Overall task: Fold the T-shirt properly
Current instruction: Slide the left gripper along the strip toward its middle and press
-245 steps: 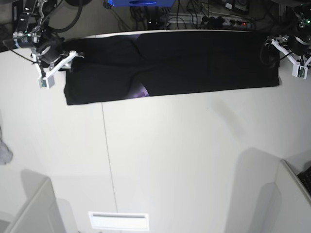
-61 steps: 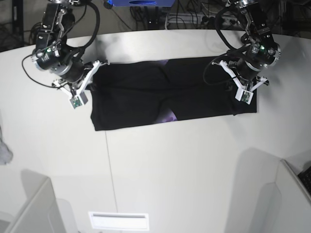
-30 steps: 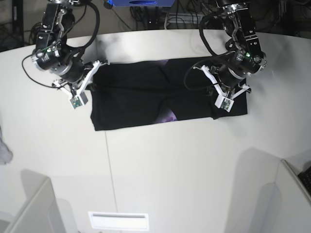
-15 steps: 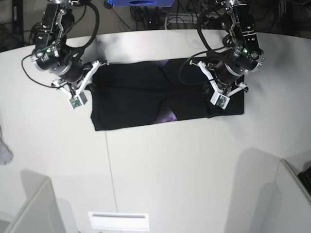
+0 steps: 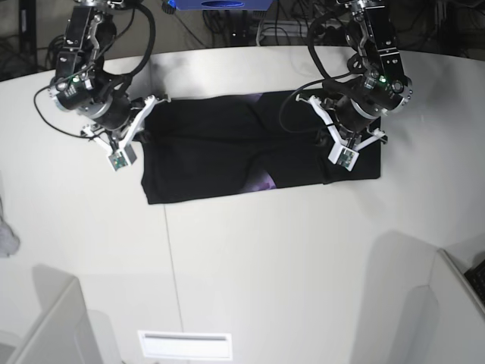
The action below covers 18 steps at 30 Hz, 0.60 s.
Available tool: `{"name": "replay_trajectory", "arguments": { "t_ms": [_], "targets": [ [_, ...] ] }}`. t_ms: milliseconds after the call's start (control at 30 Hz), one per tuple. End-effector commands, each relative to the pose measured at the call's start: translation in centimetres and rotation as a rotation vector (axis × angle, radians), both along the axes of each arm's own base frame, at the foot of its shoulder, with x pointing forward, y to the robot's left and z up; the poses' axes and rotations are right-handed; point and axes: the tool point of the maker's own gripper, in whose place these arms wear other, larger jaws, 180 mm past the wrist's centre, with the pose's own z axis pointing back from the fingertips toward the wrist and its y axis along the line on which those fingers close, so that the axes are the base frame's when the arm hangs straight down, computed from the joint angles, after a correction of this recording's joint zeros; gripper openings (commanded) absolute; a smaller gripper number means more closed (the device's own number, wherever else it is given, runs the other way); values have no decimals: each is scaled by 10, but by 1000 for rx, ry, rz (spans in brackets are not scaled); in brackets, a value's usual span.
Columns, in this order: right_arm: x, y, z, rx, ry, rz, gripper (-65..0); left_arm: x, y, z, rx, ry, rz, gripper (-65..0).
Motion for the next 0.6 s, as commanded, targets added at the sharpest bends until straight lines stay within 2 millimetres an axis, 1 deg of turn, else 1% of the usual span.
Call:
{"name": "replay_trajectory", "arguments": {
  "t_ms": [0,233,267,300,400,467,500,567],
  "targets": [
    [6,1,9,11,-40,1,-650,7,-3,10,-16,-43,-5,-650],
    [6,2,9,11,-38,3,-650,7,-3,10,-16,-43,-5,-650],
    [6,2,9,11,-38,3,-650,7,-3,10,-16,-43,-5,-634],
    [6,2,9,11,-38,3,-650,7,-3,10,-16,-43,-5,-581],
    [6,2,8,11,-37,3,-650,7,-4,10,-17,-43,-4,-395],
    [6,2,8,11,-37,3,-650,7,-4,11,-17,-45,-4,-288],
    [6,2,8,11,-37,3,-650,7,-4,11,-17,-45,-4,-240],
    [5,2,8,11,-35,3,-650,9,-4,11,-20,-48,-4,-176]
  ]
}}
